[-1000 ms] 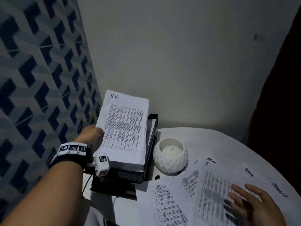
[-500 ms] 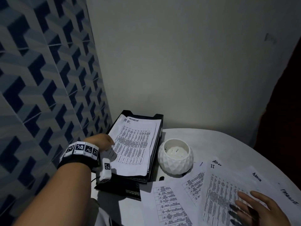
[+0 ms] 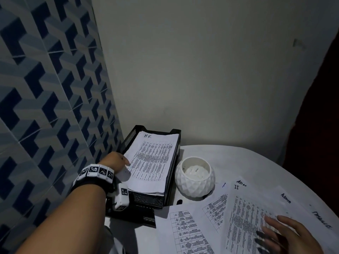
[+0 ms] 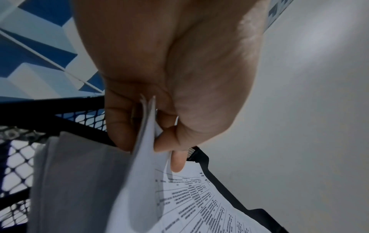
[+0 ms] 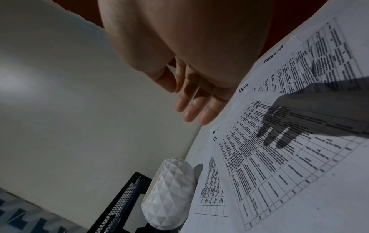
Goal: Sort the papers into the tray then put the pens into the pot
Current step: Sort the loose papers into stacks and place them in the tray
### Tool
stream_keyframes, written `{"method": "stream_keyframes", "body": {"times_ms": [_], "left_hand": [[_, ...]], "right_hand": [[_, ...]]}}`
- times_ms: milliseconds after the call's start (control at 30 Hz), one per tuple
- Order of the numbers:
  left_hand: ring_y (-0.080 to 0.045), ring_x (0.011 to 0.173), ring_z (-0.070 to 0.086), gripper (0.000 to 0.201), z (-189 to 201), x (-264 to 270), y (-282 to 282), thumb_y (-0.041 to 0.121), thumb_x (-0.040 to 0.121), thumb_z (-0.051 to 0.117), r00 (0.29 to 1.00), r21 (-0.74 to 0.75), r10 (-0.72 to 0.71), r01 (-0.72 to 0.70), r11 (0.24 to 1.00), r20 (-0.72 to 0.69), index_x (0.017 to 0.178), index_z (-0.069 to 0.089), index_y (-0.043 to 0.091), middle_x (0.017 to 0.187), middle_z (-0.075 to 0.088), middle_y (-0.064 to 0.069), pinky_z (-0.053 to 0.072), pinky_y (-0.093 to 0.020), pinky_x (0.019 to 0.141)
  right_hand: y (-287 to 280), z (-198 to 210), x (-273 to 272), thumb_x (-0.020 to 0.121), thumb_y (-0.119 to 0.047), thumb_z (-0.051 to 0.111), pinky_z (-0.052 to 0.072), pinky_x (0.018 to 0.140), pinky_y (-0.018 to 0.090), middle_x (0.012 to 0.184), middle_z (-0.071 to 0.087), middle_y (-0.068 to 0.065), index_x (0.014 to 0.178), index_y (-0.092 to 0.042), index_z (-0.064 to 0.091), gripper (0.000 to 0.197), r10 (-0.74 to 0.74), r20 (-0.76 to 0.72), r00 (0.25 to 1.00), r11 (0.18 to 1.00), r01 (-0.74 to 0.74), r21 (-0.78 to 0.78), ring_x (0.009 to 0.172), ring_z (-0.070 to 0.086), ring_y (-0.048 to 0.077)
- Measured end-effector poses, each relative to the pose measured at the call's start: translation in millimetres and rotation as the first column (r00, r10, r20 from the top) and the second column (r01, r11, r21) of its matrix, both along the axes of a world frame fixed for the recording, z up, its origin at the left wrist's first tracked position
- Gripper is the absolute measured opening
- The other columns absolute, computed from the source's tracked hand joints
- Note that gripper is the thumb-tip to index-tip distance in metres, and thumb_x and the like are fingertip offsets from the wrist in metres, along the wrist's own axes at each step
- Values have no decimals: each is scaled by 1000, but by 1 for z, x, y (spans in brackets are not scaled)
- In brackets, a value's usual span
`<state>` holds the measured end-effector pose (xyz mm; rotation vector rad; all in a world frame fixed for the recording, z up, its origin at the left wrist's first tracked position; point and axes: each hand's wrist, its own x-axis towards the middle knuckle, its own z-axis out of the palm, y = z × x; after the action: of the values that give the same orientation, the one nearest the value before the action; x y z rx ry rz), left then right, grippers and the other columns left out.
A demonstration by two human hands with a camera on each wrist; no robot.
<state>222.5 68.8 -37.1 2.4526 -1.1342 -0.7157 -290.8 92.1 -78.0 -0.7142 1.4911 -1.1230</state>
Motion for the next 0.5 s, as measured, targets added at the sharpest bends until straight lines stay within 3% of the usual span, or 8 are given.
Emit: {"method": "stream_keyframes", "body": {"times_ms": [67,167,267,333,433,500], "left_hand": [[-24,107,61,30,-1,2,-2,2,94,54,999,-2,-25,25,1000,19,83,75,20,117,68,-6,50,-30,91],[-26,118,60,16,6,-3,-4,20,95,65,998,3,-51,51,999,47,106,75,19,130,66,-6,48,-33,101],[-28,126,57,36,23,-9,0,26,91,69,989,-51,-54,61,997,138,126,69,19,142,60,-7,45,-36,104],[-28,121,60,35,38,-33,0,26,90,67,984,-137,-82,104,985,155,125,69,24,138,63,-8,48,-39,101],[-23,110,63,23,65,-84,6,27,94,66,984,-311,-130,162,936,120,117,71,26,121,68,-2,47,-37,95],[-16,101,62,14,78,-127,10,23,95,67,978,-413,-201,209,887,61,107,73,25,110,69,5,46,-34,91]], "right_hand": [[-6,-4,2,102,-5,61,52,99,58,114,71,25,121,2,60,21,-75,-48,996,996,77,50,99,71,43],[-14,-9,5,100,-4,64,55,97,62,109,74,22,115,-1,64,15,-90,-69,994,993,95,73,99,71,43],[-24,-19,0,99,-6,66,57,91,53,104,72,22,109,-7,67,9,-103,-52,993,987,108,118,94,70,39],[-25,-26,-16,101,-10,63,51,77,45,97,67,22,104,-11,66,4,-68,-69,995,986,77,149,85,61,35],[-29,-49,-34,101,0,53,44,69,31,83,51,16,84,-10,56,20,-6,-208,978,983,44,179,77,48,28],[-29,-66,-45,96,-3,57,44,68,29,81,54,14,85,-11,56,13,53,-355,933,977,26,213,81,58,29]]}}
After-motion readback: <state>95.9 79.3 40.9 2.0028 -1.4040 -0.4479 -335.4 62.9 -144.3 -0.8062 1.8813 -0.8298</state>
